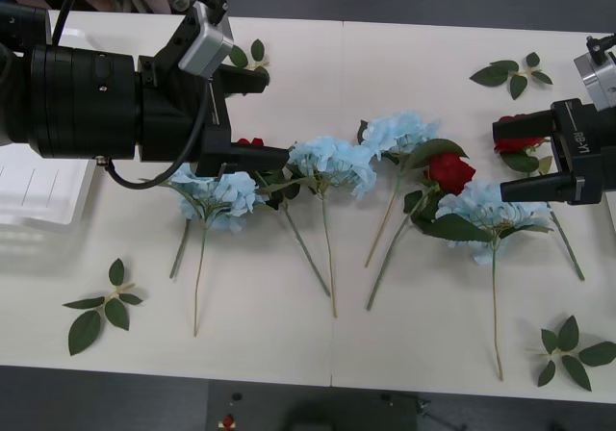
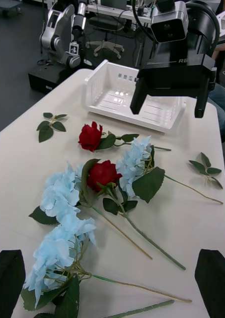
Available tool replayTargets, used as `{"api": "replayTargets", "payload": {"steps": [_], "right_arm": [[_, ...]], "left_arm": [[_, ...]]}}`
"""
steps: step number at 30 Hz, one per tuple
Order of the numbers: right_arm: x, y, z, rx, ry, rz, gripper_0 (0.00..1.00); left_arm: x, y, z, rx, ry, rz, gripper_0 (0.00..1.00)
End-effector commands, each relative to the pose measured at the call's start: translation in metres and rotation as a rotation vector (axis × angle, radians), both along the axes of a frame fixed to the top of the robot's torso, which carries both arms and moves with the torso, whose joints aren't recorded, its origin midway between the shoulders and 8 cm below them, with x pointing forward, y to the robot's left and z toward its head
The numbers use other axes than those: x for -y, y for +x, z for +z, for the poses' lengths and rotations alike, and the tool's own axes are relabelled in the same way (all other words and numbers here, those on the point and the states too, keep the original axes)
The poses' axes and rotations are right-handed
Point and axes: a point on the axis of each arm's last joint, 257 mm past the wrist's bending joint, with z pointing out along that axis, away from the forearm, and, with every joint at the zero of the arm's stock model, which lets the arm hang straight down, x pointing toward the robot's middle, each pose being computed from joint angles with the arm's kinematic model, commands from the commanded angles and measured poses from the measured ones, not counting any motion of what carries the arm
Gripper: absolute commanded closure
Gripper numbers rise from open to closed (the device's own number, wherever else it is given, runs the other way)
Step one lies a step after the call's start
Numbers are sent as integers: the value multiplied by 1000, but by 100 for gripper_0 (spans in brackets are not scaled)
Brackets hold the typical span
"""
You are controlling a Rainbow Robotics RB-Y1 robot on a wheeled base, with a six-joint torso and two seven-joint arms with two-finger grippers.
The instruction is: Put the red flowers into the right box and the blue flowers into the left box
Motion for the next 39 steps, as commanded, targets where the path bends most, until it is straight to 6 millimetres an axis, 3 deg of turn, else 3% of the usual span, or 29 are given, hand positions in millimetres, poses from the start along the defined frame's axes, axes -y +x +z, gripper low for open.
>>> {"api": "replayTargets", "payload": {"steps": [1,3,7,8,11,14,16,17,19,23,27,31,35,39], "right_arm": [[1,-7,-30,-52,3,-8,0],[8,-3,-31,-74,9,-37,0],[34,-2,-31,-295,-42,-145,0],[38,0,-30,-336,-54,-172,0],[65,5,-17,-545,-152,-334,0],[88,5,-7,-760,-252,-542,0],[106,10,-4,-825,-362,-691,0],[117,18,-2,-824,-451,-782,0],[131,26,-7,-818,-535,-874,0],[162,52,-27,-813,-653,-1020,0],[179,79,-53,-783,-687,-1077,0],[193,107,-76,-726,-702,-1129,0],[208,127,-84,-671,-712,-1196,0],[214,141,-97,-619,-738,-1222,0]], "left_arm": [[-2,-2,17,109,44,-31,0],[-2,-2,17,109,44,-31,0],[-2,-2,17,109,44,-31,0],[4,-10,-3,45,15,-36,0],[7,-18,13,-61,-105,-21,0],[-14,-22,41,-267,-236,30,0],[-42,-13,52,-399,-285,90,0],[-66,2,50,-499,-336,151,0],[-94,23,38,-564,-374,228,0],[-156,65,-8,-609,-370,387,0],[-198,96,-46,-582,-305,517,0],[-219,127,-76,-558,-201,621,0],[-236,145,-102,-552,-109,707,0],[-240,163,-124,-517,-37,749,0]]}}
